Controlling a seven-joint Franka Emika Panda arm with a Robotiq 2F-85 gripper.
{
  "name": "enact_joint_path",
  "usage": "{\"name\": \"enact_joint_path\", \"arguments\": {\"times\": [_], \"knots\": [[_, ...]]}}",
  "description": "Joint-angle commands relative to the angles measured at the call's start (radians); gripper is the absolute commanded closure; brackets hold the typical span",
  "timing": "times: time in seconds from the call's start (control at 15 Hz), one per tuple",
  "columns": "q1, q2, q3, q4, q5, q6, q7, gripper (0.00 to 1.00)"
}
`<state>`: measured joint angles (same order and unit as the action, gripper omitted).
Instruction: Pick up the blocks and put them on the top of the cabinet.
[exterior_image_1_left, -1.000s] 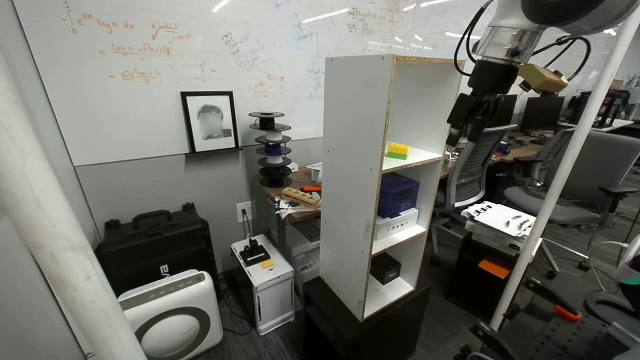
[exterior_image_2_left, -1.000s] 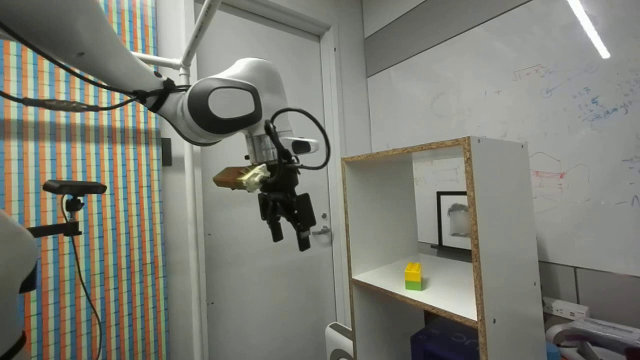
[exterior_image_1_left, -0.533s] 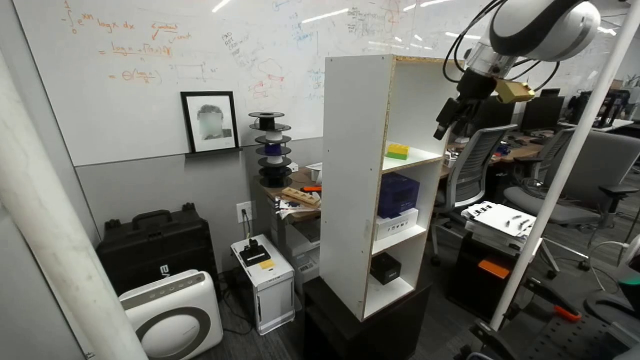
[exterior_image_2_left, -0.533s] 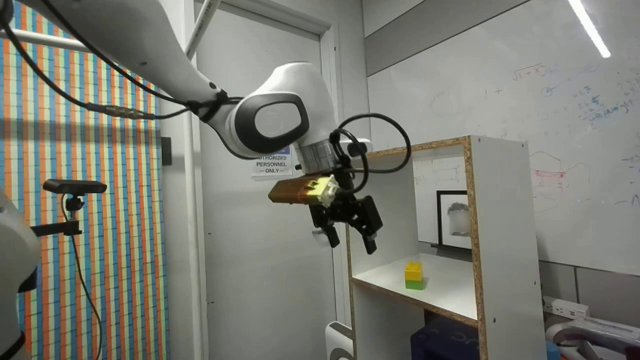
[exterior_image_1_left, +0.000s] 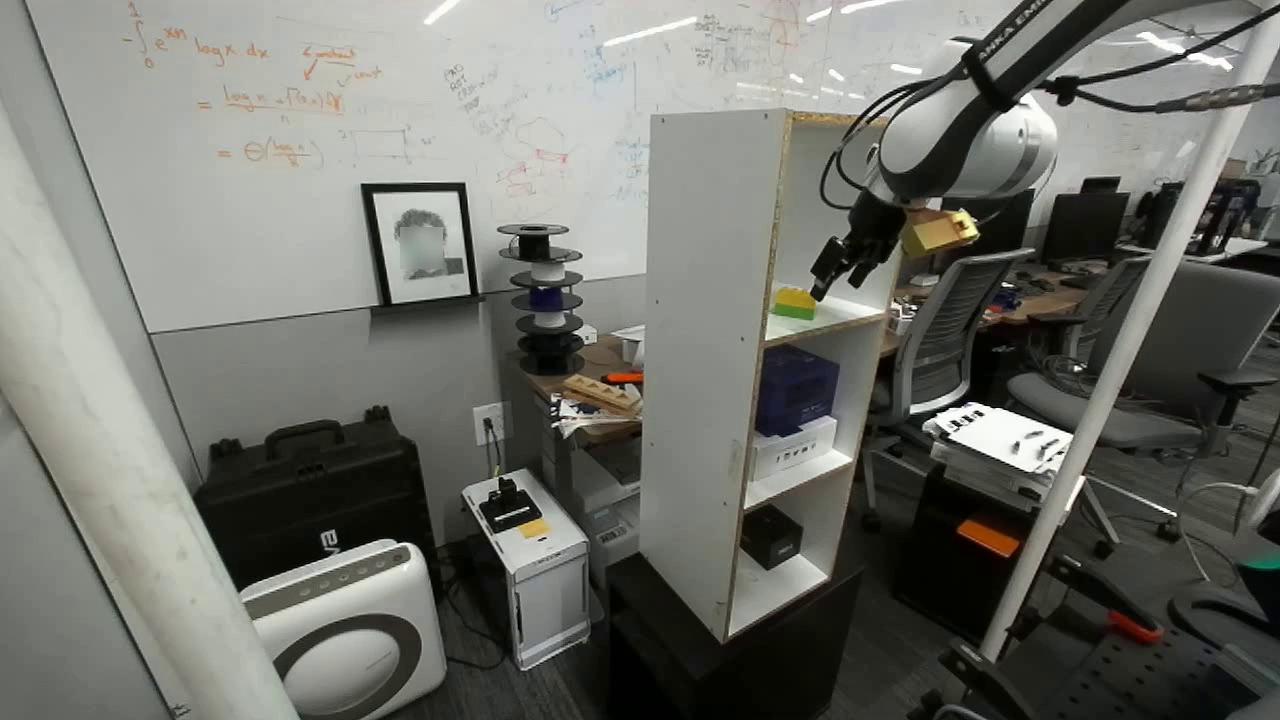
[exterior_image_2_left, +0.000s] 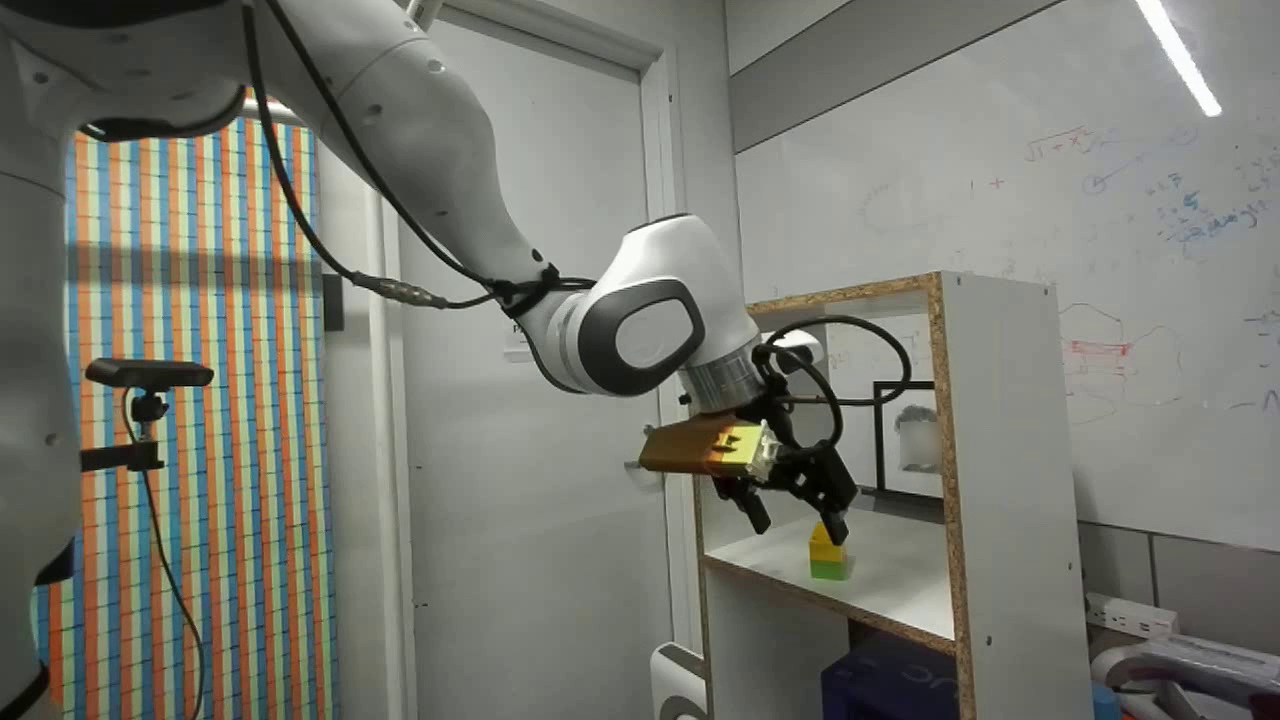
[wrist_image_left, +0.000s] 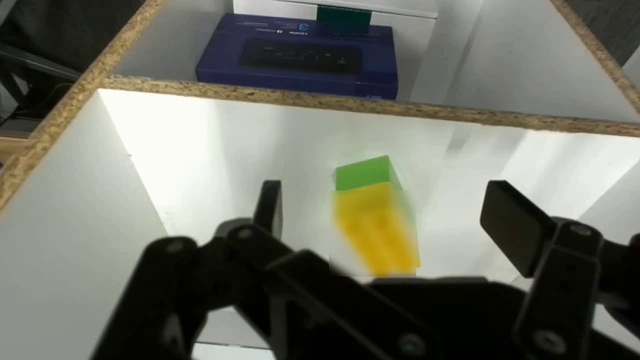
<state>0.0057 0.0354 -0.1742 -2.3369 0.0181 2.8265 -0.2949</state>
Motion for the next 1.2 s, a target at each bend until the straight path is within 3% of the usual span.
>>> {"name": "enact_joint_path", "arguments": {"times": [0.0,0.07,0.13,0.2,0.27,0.67,0.8,1.13], "knots": [[-0.004,0.135,0.008,0.118,0.058,0.044,0.012,0.0],[-0.004,0.162,0.009,0.141,0.063,0.044,0.018,0.0],[-0.048,0.187,0.053,0.163,0.047,0.047,0.043,0.0],[-0.054,0.207,0.059,0.18,0.043,0.046,0.055,0.25],[-0.064,0.22,0.074,0.194,0.047,0.043,0.066,0.26],[-0.09,0.151,0.133,0.166,0.053,-0.005,0.113,0.73],[-0.109,0.082,0.169,0.118,0.108,-0.068,0.077,0.88],[-0.078,-0.179,0.137,-0.086,0.08,-0.18,0.201,0.87]]}}
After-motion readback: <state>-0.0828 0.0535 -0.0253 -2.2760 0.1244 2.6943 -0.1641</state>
